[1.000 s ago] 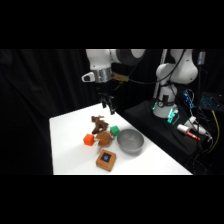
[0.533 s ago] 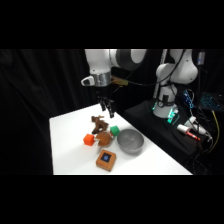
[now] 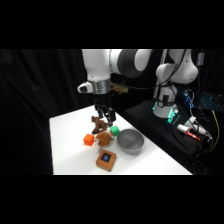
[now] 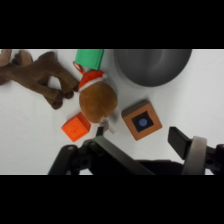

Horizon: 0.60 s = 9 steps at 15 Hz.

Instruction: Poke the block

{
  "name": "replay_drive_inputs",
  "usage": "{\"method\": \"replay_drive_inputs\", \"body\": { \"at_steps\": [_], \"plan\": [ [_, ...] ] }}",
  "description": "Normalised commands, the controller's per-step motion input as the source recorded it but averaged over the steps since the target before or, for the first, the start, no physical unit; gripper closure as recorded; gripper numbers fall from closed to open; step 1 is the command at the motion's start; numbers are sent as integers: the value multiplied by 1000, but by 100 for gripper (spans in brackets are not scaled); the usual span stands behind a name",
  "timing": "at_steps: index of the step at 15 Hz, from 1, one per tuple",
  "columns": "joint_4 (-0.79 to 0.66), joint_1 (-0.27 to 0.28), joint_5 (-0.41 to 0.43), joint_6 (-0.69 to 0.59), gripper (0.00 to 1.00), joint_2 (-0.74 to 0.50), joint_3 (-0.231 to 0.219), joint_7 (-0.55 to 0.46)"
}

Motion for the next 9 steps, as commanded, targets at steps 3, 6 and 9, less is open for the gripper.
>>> {"method": "replay_drive_inputs", "body": {
  "at_steps": [3,6,9],
  "plan": [
    [285,59,-99,68,35,201,44,50],
    [326,52,-119,67,59,222,35,57],
    [321,43,-111,66,85,226,37,45]
  ]
}}
